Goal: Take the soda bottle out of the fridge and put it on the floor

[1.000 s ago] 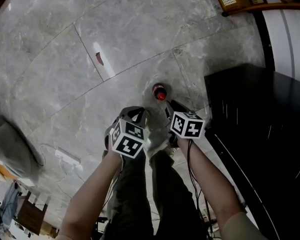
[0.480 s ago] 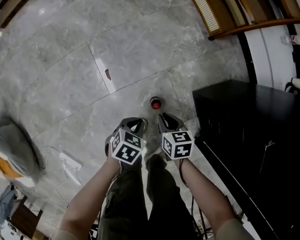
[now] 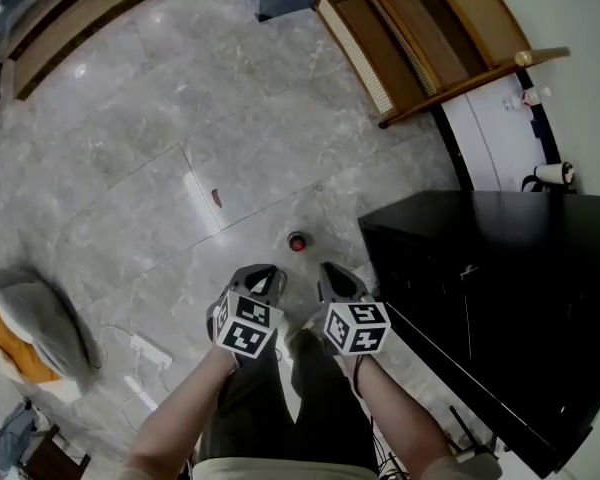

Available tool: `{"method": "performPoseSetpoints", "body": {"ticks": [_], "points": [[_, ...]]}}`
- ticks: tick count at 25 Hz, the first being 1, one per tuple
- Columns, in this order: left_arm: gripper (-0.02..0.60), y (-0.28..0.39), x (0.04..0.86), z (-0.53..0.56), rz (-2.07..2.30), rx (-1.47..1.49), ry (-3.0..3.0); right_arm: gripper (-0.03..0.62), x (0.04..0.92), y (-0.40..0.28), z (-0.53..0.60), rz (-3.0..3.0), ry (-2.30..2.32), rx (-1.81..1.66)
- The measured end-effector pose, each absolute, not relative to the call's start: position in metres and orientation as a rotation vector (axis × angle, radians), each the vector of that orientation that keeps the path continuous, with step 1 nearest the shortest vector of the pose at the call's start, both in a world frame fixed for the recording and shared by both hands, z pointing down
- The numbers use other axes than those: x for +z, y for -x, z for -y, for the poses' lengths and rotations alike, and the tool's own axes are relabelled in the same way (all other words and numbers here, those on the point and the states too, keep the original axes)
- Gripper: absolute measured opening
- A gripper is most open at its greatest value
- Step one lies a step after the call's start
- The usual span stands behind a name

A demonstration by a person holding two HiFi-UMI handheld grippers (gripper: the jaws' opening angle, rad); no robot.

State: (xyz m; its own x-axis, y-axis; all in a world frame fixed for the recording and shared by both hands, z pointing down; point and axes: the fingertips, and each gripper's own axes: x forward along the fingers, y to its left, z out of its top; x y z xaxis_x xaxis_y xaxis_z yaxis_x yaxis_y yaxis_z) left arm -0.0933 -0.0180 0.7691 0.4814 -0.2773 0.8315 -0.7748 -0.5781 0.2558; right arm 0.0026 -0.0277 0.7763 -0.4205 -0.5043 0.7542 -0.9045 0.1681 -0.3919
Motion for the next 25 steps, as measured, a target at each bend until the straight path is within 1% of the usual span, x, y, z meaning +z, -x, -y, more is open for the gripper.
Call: {"method": "performPoseSetpoints", "body": {"ticks": [12, 20, 25], "points": [[0.006, 0.072, 0.583, 0.046, 0.89, 0.989, -2.338, 0.009, 0.559, -0.045, 0.04, 2.109, -1.61, 1.044], [0.006, 0.038, 0.451, 0.077, 0.908, 0.878, -2.549, 0.006, 0.428, -0.06, 0.043, 2.236, -1.711, 0.811], [0.006, 0.029, 0.364, 0.075, 0.933, 0.776, -2.661, 0.006, 0.346, -0.065, 0.039, 2.323, -1.739, 0.66]]}}
